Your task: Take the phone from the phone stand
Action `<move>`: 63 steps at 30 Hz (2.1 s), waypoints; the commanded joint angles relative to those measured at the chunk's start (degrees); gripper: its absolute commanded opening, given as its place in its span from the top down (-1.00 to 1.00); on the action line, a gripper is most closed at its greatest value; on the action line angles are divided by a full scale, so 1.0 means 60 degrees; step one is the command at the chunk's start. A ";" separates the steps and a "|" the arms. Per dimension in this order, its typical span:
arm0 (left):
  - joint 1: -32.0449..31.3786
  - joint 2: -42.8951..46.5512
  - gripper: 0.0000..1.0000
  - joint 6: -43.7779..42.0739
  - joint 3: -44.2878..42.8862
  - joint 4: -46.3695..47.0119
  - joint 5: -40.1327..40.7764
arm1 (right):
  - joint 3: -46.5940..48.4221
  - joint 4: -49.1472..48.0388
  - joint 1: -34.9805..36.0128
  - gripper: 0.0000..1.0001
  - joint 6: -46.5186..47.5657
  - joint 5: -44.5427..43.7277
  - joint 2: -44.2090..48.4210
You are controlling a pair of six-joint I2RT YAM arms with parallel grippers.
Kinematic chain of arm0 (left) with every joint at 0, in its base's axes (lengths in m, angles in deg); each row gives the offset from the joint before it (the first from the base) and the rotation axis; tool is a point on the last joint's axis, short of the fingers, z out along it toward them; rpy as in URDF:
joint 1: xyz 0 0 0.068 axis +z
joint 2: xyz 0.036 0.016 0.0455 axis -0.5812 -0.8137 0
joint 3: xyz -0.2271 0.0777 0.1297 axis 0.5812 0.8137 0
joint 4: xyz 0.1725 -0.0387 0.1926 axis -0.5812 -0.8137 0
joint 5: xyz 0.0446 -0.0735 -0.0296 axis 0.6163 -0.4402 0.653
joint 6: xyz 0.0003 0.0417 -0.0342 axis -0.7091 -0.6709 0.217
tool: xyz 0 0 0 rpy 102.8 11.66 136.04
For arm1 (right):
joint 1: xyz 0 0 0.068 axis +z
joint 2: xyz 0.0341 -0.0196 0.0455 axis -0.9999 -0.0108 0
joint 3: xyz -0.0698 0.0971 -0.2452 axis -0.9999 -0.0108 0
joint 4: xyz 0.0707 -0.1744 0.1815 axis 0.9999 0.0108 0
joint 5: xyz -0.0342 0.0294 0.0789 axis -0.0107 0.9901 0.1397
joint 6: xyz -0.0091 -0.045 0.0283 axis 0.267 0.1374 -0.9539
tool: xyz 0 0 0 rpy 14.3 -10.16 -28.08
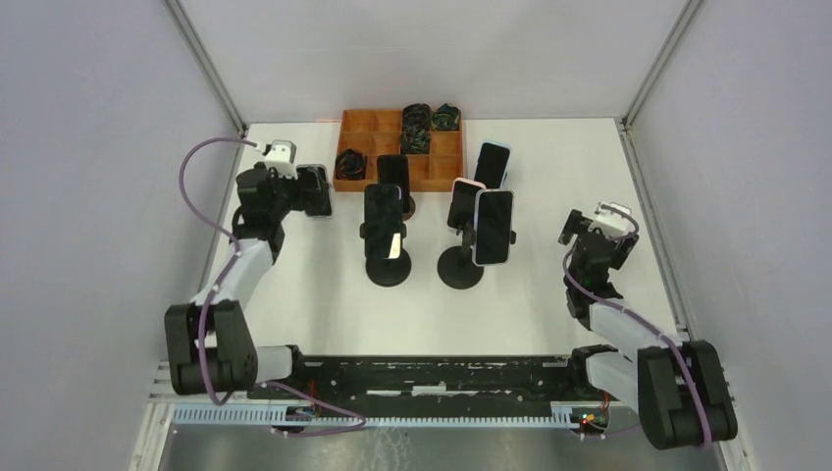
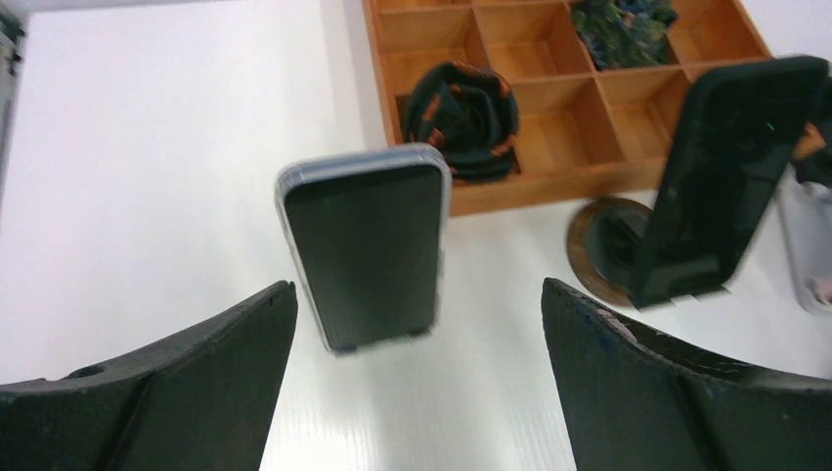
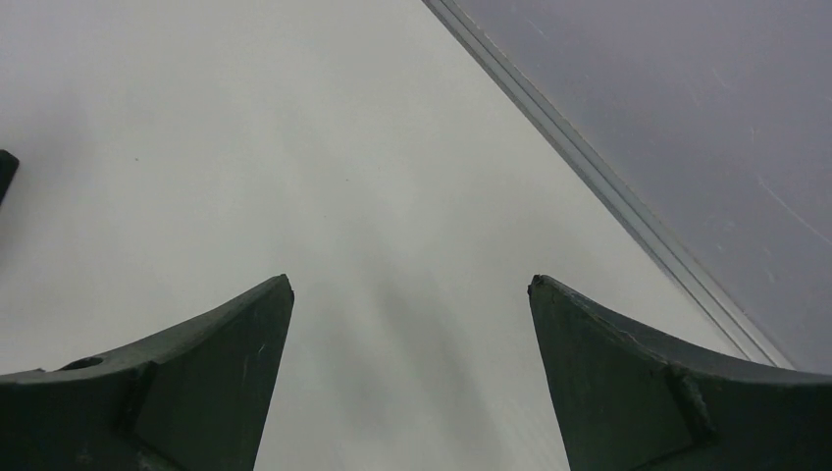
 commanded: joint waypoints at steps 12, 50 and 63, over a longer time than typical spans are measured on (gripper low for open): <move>0.0063 0.1703 -1.00 -0.1179 -0.3315 -0.8231 -0.2107 | 0.3951 1.0080 -0.0692 -0.96 -0.4030 0.2083 0.2812; 0.0036 0.1001 -1.00 -0.3836 -0.7511 -1.4464 -0.5622 | 1.6163 1.3000 0.6902 -0.96 -0.1064 0.7722 -0.4952; 0.0055 0.0840 -0.97 -0.4483 -0.7239 -1.4567 -0.5349 | 1.3790 1.1794 0.6131 -0.96 -0.1106 0.8713 -0.5296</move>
